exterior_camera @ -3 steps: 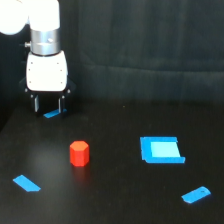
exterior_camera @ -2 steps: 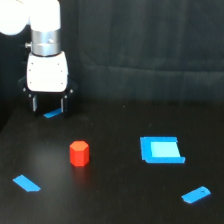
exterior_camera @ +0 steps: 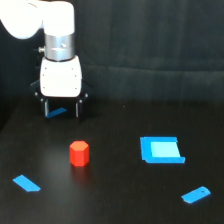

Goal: Pick up the red object from the table

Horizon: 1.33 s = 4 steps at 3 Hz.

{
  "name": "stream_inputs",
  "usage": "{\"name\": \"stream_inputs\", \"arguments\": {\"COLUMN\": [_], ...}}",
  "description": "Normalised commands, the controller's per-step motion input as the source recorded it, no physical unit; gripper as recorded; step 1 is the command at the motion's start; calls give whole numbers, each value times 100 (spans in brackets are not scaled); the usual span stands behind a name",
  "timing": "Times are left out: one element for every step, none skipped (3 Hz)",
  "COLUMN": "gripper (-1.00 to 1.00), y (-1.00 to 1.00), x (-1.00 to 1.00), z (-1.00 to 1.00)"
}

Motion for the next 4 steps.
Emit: {"name": "stream_inputs", "arguments": {"gripper": [100, 100, 98, 99], "y": [-77, -69, -82, -84], "x": [55, 39, 38, 17], "z": [27, 23, 24, 18]}}
